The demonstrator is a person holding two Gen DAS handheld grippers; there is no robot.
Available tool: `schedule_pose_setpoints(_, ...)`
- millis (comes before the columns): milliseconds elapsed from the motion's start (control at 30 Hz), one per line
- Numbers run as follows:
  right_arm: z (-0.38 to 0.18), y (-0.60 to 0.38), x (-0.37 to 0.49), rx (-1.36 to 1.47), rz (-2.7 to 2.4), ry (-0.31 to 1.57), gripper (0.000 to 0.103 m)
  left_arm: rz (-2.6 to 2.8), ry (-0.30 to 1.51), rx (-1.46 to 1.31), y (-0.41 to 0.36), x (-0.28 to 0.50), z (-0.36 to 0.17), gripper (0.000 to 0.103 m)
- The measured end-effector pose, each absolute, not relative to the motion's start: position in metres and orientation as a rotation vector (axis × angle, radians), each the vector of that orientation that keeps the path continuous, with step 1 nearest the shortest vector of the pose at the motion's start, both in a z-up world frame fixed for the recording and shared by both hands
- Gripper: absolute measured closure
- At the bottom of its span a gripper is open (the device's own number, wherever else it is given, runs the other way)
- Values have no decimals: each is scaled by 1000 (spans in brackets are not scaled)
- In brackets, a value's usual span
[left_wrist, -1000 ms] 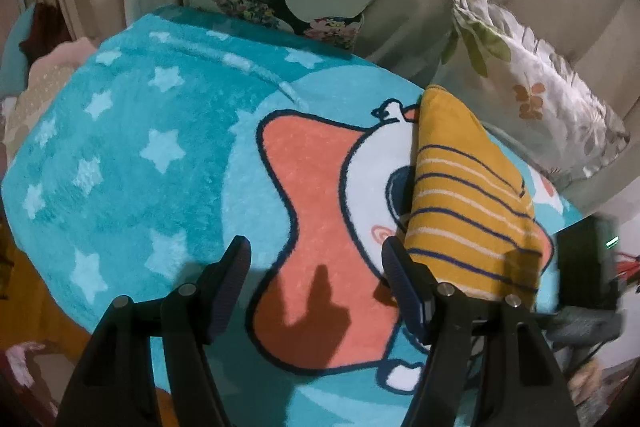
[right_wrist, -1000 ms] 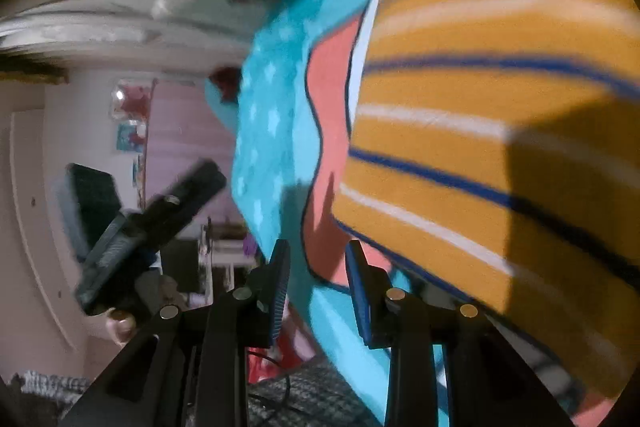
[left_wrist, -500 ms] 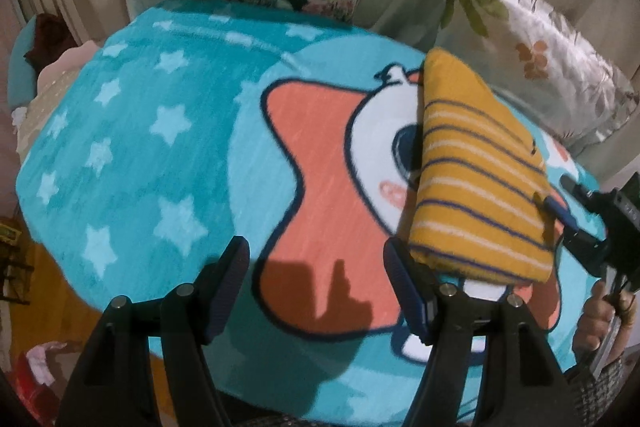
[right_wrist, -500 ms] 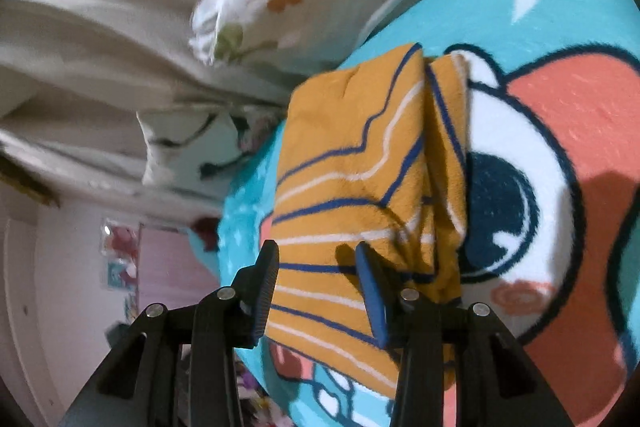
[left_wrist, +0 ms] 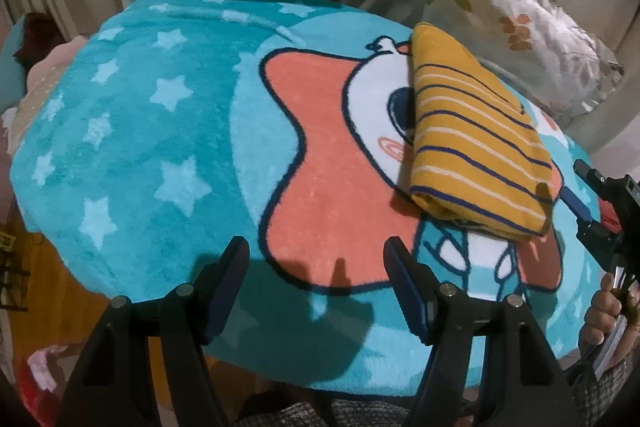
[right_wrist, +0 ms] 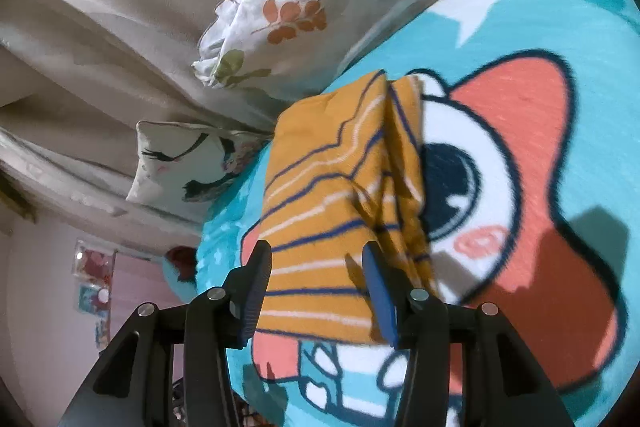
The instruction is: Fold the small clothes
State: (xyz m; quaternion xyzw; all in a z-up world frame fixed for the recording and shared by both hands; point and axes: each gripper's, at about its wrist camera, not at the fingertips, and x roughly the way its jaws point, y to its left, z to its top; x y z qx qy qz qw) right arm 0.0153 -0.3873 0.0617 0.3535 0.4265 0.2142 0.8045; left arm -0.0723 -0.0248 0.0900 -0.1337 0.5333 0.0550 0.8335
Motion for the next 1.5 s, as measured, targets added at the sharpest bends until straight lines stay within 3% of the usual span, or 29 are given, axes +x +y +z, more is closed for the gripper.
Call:
schedule_pose_setpoints(667, 48, -315, -115, 649, 304, 1000, 45, 33, 1097, -373, 35, -166, 84, 34)
schedule_pose_setpoints(1500, 36, -266, -161, 583, 315, 1061, 43, 27, 1003, -324, 47, -223, 109, 34)
